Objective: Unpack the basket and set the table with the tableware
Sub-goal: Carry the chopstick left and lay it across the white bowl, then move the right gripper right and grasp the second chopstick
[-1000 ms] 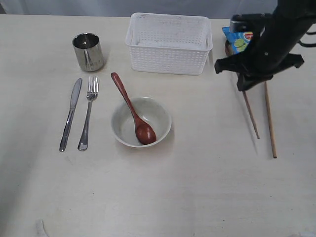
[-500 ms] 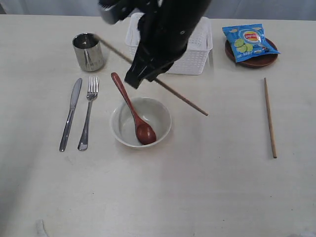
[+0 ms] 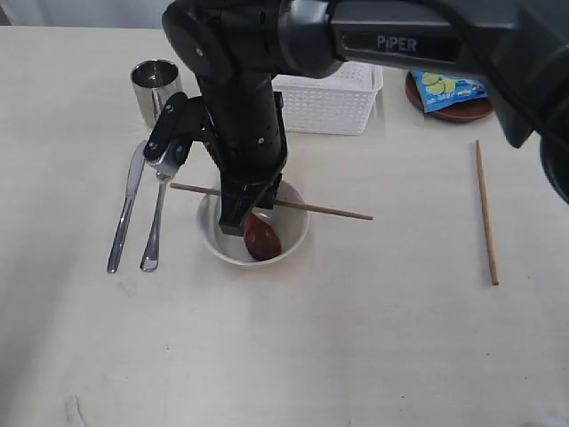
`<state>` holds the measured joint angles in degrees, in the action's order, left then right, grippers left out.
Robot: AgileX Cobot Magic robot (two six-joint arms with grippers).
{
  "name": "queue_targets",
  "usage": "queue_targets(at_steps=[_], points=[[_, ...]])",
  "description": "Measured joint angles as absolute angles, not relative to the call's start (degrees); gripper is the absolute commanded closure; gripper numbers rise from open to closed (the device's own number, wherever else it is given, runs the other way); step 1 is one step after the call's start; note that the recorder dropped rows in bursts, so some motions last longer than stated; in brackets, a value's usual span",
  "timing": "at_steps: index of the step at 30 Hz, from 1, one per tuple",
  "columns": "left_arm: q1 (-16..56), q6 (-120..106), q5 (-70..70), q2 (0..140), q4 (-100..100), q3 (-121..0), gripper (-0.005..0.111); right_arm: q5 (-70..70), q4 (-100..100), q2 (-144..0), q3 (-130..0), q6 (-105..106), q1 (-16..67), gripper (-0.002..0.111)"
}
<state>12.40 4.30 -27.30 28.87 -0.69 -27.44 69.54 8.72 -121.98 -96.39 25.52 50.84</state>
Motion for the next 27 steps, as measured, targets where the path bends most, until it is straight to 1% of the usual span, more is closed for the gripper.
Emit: queue_targets(at_steps=[8,9,11,12,14,21,27], points=[[12.4,4.3,-27.3,28.9,-0.7,-27.4,0.107,69.5,5.6,-122.1,-96.4,25.5,50.0,0.108],[12.4,4.3,-27.3,28.9,-0.7,-27.4,0.107,69.5,5.1,-122.1,-96.4,25.5,49.9,0.107],[12.4,4.3,-27.3,28.9,-0.7,-27.4,0.107,69.5,4.9,-122.1,-96.4,25.5,49.6,0.091],[12.4,4.3,-27.3,28.9,-0.7,-27.4,0.107,69.5,4.8,-122.1,-96.4,25.4,49.5,0.078],[12.4,4.3,-27.3,28.9,-0.7,-27.4,0.107,69.5,4.3,-122.1,-96.4,25.3,49.0,0.071],[12.4,4.3,-27.3,28.9,-0.7,-27.4,0.107,69.6,4.8,-120.9,-97.6,22.0,48.5,0.07],[12.4,4.3,-27.3,28.9,-0.7,-27.4,0.107,69.6,7.8,-112.9,-99.2,19.0,48.4,0.07]])
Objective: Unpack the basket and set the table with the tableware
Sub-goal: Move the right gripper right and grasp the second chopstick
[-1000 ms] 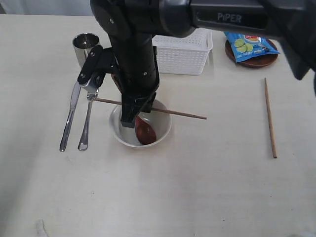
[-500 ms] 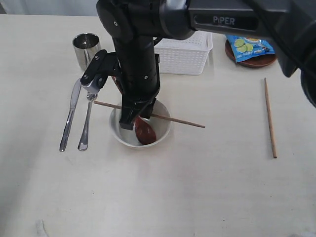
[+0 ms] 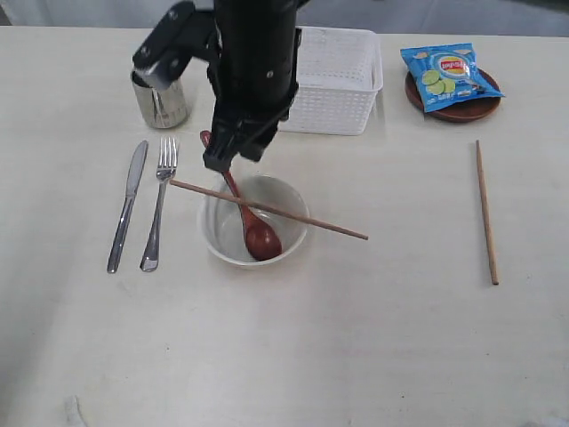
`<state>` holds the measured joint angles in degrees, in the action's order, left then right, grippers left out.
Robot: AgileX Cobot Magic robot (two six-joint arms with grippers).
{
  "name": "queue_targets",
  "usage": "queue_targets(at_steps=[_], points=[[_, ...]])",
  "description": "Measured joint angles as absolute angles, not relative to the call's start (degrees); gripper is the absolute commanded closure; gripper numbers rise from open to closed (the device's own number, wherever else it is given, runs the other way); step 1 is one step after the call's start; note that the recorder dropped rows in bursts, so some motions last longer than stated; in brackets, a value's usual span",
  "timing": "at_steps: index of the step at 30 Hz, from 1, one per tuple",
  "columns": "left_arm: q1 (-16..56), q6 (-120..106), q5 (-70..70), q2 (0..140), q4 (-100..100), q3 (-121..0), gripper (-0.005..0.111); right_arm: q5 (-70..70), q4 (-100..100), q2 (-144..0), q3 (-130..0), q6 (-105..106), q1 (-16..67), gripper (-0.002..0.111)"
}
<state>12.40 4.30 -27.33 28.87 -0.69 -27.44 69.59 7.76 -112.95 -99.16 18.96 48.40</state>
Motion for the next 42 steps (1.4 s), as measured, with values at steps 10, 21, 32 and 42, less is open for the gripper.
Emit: queue_targets(at_steps=[10,21,32,42], points=[[12.4,4.3,-27.3,28.9,-0.7,-27.4,0.107,69.7,14.6,-104.9,-99.0,6.0,33.0,0.07],[12.4,4.3,-27.3,28.9,-0.7,-27.4,0.107,63.1,12.9,-106.6,-83.0,-9.0,10.9,0.07],[12.4,4.3,-27.3,28.9,-0.7,-27.4,0.107,53.2,8.2,-112.6,-70.8,-9.6,7.8,0.07],[12.4,4.3,-27.3,28.9,-0.7,-27.4,0.107,52.0,8.2,-117.3,-70.5,-9.5,7.8,0.081]])
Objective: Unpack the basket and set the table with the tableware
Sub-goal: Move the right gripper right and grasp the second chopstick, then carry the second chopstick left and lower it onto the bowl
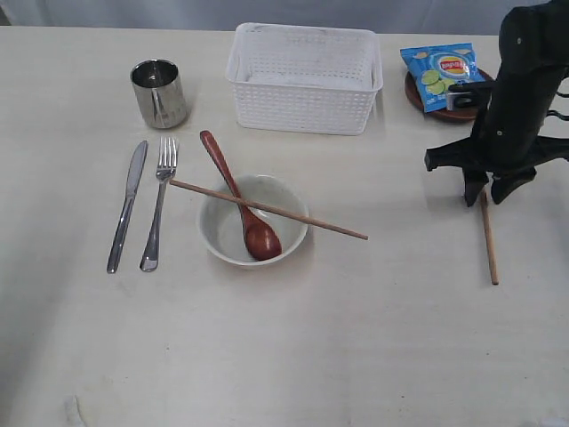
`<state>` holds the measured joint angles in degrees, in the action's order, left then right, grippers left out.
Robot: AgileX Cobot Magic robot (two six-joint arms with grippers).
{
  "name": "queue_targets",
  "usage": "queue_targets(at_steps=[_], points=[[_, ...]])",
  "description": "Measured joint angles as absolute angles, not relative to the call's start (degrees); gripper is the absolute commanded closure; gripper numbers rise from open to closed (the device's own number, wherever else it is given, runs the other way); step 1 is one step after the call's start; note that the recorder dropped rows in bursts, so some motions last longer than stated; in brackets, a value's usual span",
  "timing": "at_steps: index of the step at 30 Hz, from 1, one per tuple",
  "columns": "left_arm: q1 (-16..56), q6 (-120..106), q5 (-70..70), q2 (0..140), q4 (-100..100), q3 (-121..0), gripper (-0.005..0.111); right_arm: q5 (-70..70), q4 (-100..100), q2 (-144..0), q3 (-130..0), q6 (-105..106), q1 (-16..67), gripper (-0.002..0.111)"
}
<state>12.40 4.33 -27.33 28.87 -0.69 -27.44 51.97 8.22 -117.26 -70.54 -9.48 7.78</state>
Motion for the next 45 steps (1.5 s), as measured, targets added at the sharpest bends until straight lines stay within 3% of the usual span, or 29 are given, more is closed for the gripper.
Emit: queue_targets(at_steps=[7,17,23,33,40,45], points=[[12.4,4.3,-27.3,28.9,-0.7,-27.4,0.107,52.2,6.8,-118.2,-71.0,-8.4,7.8,0.108],[12.4,4.3,-27.3,28.9,-0.7,-27.4,0.107,51.5,6.8,-116.9,-70.3,-5.5,7.8,0.109],[12.4,4.3,-27.3,28.9,-0.7,-27.4,0.107,51.4,-0.3,-107.5,-70.1,6.5,9.7,0.109],[12.4,4.3,-27.3,28.9,-0.7,-27.4,0.107,59.8,-7.9,-95.0,-83.4,21.5,29.4,0.109],[12.4,4.3,-27.3,28.9,-0.7,-27.4,0.107,68.6,-2.8,-104.9,-97.9,22.9,45.9,0.109],[12.4,4.3,-27.3,28.9,-0.7,-27.4,0.107,69.4,3.9,-113.7,-100.3,22.1,51.3,0.109]])
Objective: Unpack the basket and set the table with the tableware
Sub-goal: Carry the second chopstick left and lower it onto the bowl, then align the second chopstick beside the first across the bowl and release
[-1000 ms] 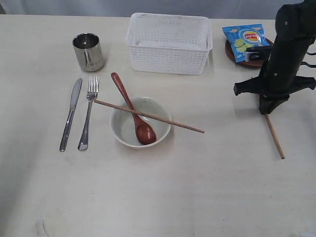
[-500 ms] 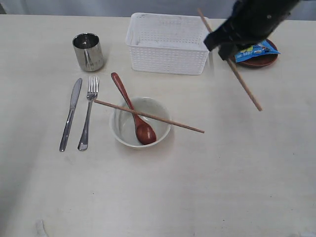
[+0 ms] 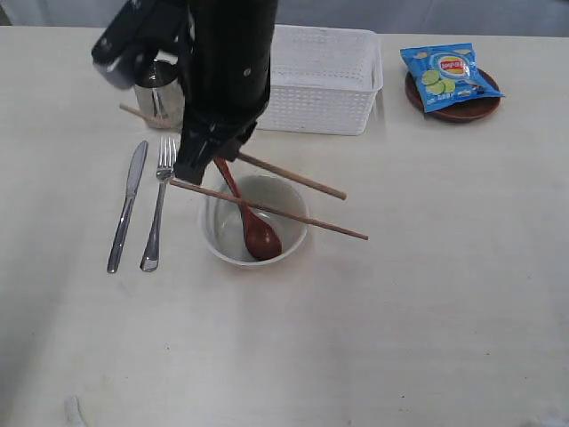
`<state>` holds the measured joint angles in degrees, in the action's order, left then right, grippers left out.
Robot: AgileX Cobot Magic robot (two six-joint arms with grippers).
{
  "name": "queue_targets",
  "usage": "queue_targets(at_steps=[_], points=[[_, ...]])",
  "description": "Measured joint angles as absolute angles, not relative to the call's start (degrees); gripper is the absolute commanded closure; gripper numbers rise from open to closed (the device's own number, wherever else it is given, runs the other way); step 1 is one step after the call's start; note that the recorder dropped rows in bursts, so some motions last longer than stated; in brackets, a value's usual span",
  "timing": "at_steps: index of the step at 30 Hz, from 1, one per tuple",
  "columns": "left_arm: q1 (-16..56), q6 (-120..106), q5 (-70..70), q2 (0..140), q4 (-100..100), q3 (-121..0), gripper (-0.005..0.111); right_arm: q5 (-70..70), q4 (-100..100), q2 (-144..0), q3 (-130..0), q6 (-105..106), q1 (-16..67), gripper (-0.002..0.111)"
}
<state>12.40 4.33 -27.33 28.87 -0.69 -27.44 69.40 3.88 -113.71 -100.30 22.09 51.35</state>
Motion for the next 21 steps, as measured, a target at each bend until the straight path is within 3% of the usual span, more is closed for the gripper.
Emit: queue_targets(at_steps=[21], points=[[12.4,4.3,-28.2,28.9,-0.7,-27.4,0.107,70.0,0.5,-117.5,-93.9,19.4,51.8,0.109]])
